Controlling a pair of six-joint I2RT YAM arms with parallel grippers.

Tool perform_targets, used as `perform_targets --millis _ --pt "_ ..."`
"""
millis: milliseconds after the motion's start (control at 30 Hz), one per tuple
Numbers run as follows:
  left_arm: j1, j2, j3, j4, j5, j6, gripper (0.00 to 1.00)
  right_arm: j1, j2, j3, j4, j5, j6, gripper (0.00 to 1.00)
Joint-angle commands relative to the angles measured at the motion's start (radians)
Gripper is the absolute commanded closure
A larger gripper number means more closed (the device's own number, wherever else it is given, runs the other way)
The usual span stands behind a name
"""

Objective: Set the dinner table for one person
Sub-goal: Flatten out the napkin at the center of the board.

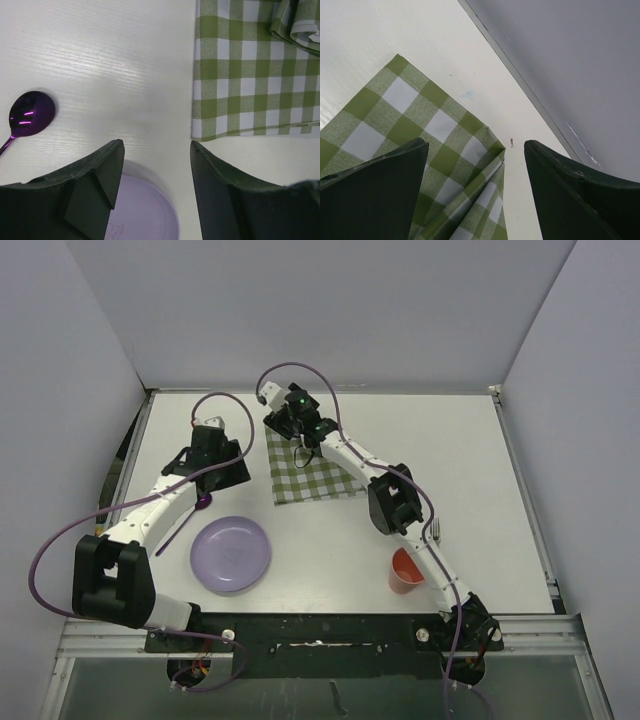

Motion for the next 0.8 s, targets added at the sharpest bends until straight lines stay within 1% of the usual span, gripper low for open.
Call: perform_targets --millis 0,167,400,667,733,767 --pt "-0.005 -0.052 0.001 0.054 0.02 -0.016 0.46 -0.025 0.065 -0.023 0.077 0.049 -0.016 0.2" --pt "-0.006 -0.039 0.0 0.057 0.033 -0.019 0.46 -0.034 0.078 -0.058 0.075 0.075 -0.008 0.2" --pt "-0.008 -0.017 0.006 0.071 0.048 -0.024 0.46 -0.045 0.083 -0.06 0.077 0.1 -0.01 0.21" --pt "-0.007 -0.012 -0.004 0.098 0.067 -0.032 0.46 -0.067 0.035 -0.06 0.056 0.121 -0.046 0.27" --pt "-0.008 -0.021 -0.007 0.111 0.069 -0.027 0.46 -0.088 0.005 -0.061 0.015 0.095 -0.037 0.31" --pt "-0.007 -0.026 -0.009 0.117 0.07 -0.022 0.46 -0.097 -0.012 -0.065 -0.005 0.078 -0.038 0.35"
